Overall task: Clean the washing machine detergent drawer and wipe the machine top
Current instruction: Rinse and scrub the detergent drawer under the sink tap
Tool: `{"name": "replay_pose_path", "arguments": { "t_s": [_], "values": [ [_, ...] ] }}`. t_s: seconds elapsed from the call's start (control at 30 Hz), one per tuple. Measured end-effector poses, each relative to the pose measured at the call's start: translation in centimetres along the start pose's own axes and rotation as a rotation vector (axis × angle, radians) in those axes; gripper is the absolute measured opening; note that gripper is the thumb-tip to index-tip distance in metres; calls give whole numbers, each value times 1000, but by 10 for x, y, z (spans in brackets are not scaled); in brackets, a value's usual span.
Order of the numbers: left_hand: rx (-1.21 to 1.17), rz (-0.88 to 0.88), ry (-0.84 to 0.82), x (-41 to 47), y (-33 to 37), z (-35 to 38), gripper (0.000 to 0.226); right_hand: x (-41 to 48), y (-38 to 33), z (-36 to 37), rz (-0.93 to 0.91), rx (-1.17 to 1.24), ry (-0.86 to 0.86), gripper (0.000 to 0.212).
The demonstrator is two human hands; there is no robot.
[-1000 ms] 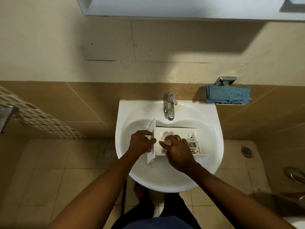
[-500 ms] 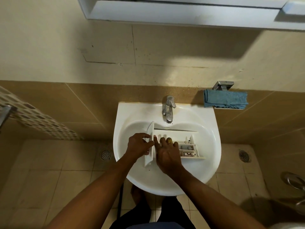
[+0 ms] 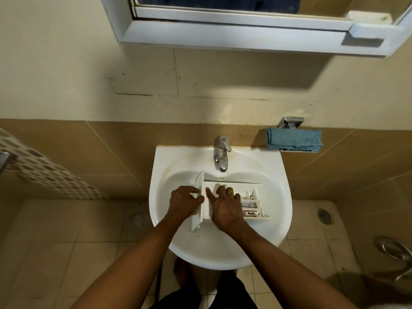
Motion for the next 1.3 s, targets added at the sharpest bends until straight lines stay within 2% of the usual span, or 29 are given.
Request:
{"name": "replay_pose_path", "arguments": {
  "t_s": [0.17,0.47,0.63,0.77,0.9,1.1,1.3],
  "values": [
    [31,18,6,1,-4,3,31,26,-13,-10,20,13,72,65],
    [-14,0,-8,3,-8,2,30,14,1,-5,4,-11,29,79],
    [-31,-36,-3,4,-4,1,30,37,-10,-9,50,56,64,68],
    [-24,-17,-10,2,-5,1,32,16,-6,-4,28,42,30,76],
    [-24,-5,-27,2,-4,-1,34,-5,2,4,-36,-4,75,78],
    [-34,-6,-26,1,-3,-2,38,12,-9,1,47,40,36,73],
    [-37,8,-27,-1,0,-3,35,-26,-1,23,15,103,116,80]
  ]
}}
Point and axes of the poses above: each hand's wrist, its own x-axis towards the middle knuckle, its own z-axis out of the palm, y = z × x, the point moved 1 cm from there along x, towards the middle knuckle, and after that the axes turned 12 degrees about z, right-handed, at the moved point
